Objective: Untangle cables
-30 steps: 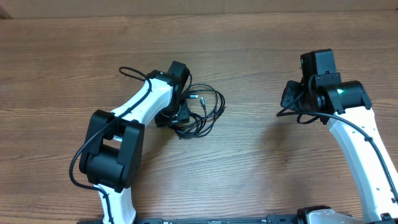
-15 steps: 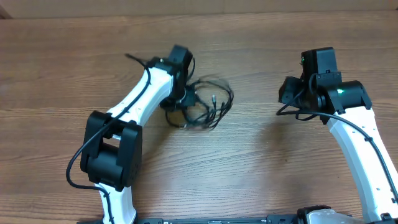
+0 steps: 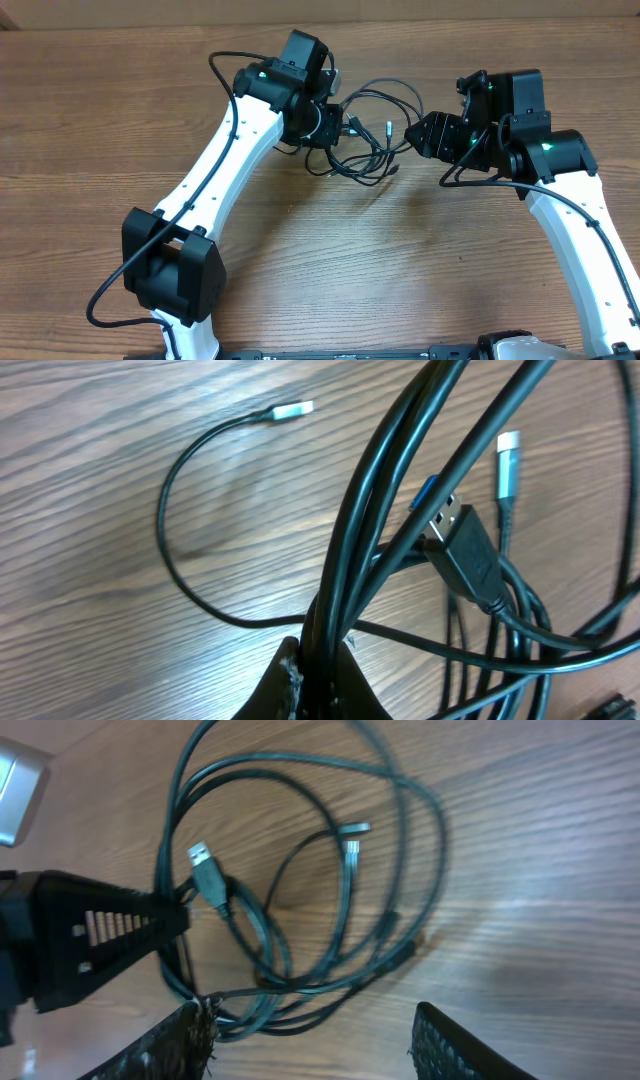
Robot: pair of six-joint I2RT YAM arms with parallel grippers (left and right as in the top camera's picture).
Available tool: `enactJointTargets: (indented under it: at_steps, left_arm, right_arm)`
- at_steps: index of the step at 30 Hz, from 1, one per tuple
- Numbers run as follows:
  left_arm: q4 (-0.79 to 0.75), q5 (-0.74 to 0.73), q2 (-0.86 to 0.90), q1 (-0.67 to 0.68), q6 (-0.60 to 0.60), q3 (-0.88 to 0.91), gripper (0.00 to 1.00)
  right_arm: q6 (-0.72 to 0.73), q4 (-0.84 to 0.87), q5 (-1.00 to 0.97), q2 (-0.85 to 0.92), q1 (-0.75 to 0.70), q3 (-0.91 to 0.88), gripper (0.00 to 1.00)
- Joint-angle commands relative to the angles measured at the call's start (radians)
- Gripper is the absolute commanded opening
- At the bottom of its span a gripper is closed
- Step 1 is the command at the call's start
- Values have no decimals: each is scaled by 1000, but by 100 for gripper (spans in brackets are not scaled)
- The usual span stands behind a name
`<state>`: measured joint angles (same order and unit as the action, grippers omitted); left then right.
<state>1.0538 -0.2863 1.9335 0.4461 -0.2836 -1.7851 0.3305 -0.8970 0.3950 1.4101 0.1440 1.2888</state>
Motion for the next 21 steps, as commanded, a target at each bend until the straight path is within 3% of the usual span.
enactJointTargets:
  at_steps: [1,7,21]
  left_arm:
    - [-21,-48,-17,14,21,-22,4]
    - [-42,-70,-22,14,22,-28,4]
    - [-49,-130,-31,32,22,-32,4]
  right_arm:
    - [84,-24,54,-5,1,9,62]
    - [225,-47,51,-1,1,-47,65]
    - [293,71,51,90,1,-92,65]
